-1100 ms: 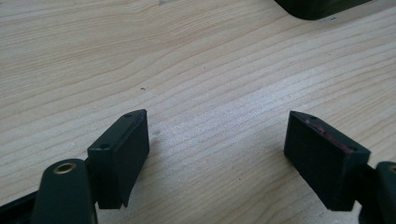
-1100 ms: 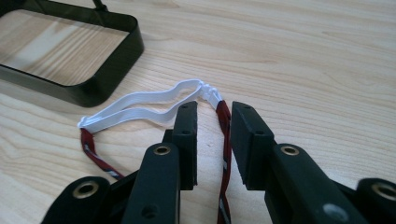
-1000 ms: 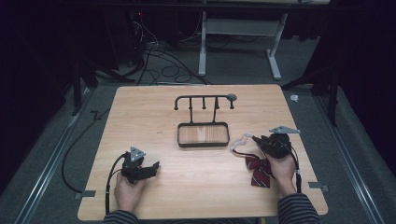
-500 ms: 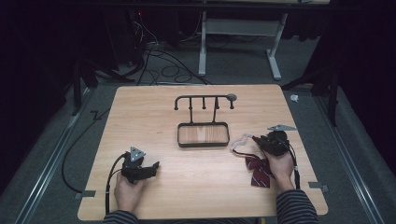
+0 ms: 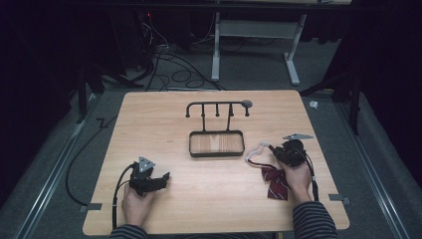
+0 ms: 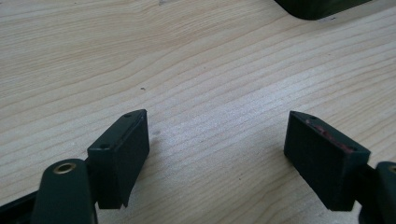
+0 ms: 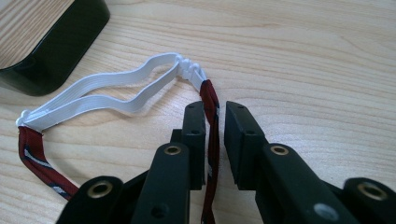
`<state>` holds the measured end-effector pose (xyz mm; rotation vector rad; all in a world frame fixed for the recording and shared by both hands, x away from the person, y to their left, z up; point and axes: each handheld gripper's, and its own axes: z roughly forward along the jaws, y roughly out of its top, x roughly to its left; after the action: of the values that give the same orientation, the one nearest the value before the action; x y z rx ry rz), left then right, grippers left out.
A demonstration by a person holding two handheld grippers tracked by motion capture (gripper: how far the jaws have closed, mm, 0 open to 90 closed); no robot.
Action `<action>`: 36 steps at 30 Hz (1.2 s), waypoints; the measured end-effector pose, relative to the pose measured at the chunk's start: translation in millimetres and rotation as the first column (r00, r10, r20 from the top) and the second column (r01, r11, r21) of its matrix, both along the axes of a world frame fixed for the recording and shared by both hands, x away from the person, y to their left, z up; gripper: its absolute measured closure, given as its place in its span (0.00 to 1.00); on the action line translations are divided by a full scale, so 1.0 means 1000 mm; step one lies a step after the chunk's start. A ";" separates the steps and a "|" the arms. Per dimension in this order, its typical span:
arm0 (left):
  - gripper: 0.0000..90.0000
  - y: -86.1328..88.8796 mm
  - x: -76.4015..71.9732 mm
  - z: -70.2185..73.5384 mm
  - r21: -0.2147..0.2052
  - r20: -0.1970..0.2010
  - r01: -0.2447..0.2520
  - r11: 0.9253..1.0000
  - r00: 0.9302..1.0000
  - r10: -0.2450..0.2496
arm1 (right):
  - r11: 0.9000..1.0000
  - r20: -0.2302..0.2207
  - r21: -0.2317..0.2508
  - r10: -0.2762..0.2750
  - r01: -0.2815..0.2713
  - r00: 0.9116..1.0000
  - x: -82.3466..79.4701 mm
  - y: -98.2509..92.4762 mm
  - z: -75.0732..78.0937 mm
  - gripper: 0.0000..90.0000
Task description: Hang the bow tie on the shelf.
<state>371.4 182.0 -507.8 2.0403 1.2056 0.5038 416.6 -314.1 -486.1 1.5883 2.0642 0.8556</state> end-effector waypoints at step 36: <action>0.25 0.000 0.000 0.000 0.000 0.000 0.001 1.000 1.000 -0.001 | 0.998 0.027 0.011 0.056 -0.056 0.998 -0.009 0.005 0.010 1.00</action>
<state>371.4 182.0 -507.7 2.0410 1.2052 0.5036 407.9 -308.9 -475.7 1.5237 2.0976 0.9054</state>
